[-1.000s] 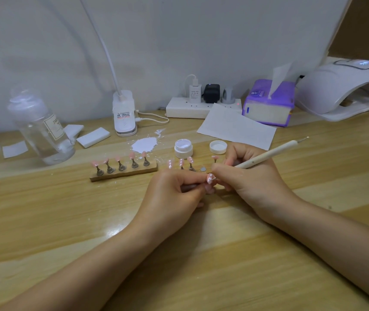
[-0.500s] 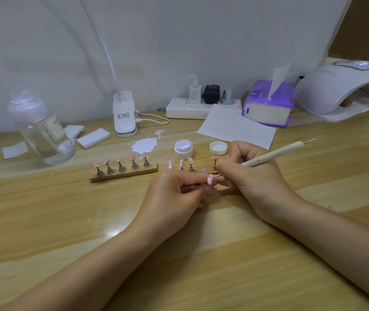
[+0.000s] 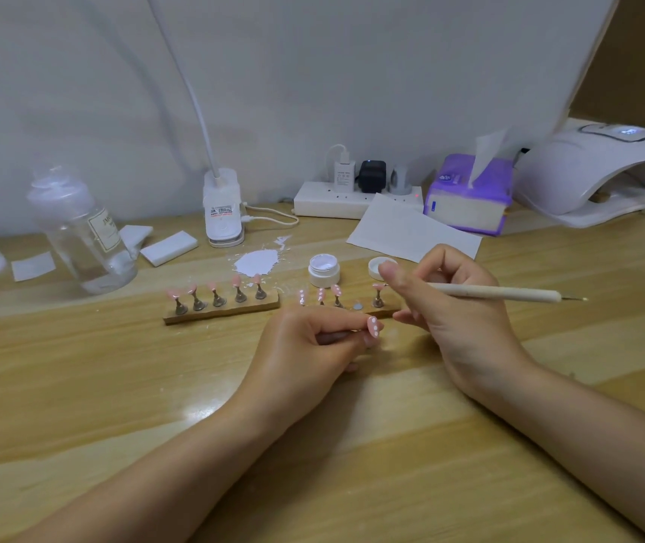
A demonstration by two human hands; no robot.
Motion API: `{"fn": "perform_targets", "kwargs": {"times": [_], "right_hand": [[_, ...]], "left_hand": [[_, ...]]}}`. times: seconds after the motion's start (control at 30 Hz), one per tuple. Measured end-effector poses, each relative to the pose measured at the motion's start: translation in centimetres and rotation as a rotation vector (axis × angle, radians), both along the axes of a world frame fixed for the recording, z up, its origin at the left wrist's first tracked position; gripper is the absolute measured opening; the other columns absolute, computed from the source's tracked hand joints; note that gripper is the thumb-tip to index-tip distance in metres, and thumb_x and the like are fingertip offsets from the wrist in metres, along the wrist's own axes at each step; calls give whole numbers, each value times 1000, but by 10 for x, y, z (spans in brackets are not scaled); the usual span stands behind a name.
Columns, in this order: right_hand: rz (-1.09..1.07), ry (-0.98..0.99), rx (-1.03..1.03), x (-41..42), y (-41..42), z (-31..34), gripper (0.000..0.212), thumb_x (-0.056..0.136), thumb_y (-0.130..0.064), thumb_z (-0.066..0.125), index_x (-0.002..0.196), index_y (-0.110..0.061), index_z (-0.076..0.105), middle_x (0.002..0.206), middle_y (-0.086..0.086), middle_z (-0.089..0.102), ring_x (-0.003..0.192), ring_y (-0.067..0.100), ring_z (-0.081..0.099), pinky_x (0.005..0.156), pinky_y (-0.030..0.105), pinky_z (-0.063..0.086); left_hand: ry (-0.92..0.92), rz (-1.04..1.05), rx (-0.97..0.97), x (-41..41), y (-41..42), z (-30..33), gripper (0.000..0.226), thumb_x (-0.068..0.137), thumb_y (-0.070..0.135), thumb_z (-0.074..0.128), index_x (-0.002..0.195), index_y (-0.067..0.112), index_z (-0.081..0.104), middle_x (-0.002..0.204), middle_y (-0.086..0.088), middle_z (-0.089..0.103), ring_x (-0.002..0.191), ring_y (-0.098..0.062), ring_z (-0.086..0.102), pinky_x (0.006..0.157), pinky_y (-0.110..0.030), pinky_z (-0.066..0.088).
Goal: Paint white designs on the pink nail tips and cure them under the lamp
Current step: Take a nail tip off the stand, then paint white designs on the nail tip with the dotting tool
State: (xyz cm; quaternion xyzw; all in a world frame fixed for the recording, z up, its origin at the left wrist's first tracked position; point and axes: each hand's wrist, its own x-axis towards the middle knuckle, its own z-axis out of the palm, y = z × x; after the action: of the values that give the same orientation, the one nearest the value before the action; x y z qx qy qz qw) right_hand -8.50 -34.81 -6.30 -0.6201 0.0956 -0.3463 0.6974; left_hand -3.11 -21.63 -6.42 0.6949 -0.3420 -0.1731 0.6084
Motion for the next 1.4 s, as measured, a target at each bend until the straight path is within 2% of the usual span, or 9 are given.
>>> {"fn": "perform_targets", "kwargs": {"times": [0.07, 0.2, 0.33, 0.43, 0.6, 0.77, 0.93, 1.03, 1.4], "right_hand": [[-11, 11, -39, 1, -2, 4, 27, 60, -30, 75, 50, -22, 51, 51, -3, 51, 57, 11, 55, 50, 17, 45], [-32, 32, -135, 6, -8, 21, 33, 64, -48, 64, 45, -21, 56, 46, -11, 52, 47, 0, 46, 52, 11, 38], [-17, 104, -259, 23, -17, 34, 39, 84, -36, 61, 49, -21, 60, 43, -9, 55, 41, -1, 48, 45, 9, 38], [-32, 168, -355, 45, -24, 41, 33, 83, -33, 66, 59, -16, 52, 41, -8, 56, 39, -2, 49, 44, 9, 38], [-64, 316, -509, 80, -26, 40, 44, 76, -33, 74, 50, -16, 42, 39, -8, 51, 40, -2, 48, 42, 6, 35], [-87, 401, -659, 99, -20, 36, 45, 74, -29, 75, 47, -18, 41, 45, -7, 45, 51, 8, 46, 51, 24, 36], [-87, 474, -775, 105, -16, 31, 39, 73, -22, 70, 48, -20, 41, 50, -7, 46, 54, 10, 44, 50, 25, 33], [-75, 498, -768, 105, -18, 27, 37, 73, -20, 70, 50, -20, 41, 53, -7, 47, 56, 10, 45, 54, 27, 36], [-69, 457, -712, 106, -19, 25, 38, 74, -20, 69, 48, -19, 41, 47, -7, 44, 51, 9, 42, 52, 26, 33]], "left_hand": [[5, 7, -8, 0, 0, 0, 26, 80, 4, 67, 72, 28, 74, 75, 6, 73, 72, 6, 65, 56, -11, 49], [16, 17, -2, 0, 0, 0, 30, 80, 1, 66, 71, 29, 74, 76, 6, 73, 74, 4, 65, 54, -11, 48], [33, 23, 6, 0, -1, 1, 32, 80, 2, 66, 70, 31, 74, 77, 8, 73, 76, 4, 66, 54, -11, 48], [35, 21, 10, 0, 0, 1, 32, 81, 2, 65, 70, 31, 74, 76, 9, 73, 76, 4, 66, 54, -11, 48], [46, 23, 18, 0, -1, 1, 30, 82, 2, 64, 72, 29, 74, 74, 8, 73, 77, 3, 67, 54, -11, 48], [53, 23, 10, 1, -1, 0, 30, 82, 3, 65, 71, 29, 73, 73, 8, 73, 77, 3, 67, 53, -11, 48], [58, 23, 5, 1, -1, -1, 31, 83, 3, 64, 69, 29, 73, 74, 4, 73, 75, 3, 67, 53, -11, 48], [61, 25, 6, 1, -1, -1, 30, 83, 3, 64, 70, 29, 73, 74, 5, 73, 75, 3, 67, 54, -11, 48], [55, 29, 8, 1, -1, 0, 30, 83, 2, 64, 72, 29, 73, 74, 6, 73, 76, 2, 67, 54, -11, 48]]}}
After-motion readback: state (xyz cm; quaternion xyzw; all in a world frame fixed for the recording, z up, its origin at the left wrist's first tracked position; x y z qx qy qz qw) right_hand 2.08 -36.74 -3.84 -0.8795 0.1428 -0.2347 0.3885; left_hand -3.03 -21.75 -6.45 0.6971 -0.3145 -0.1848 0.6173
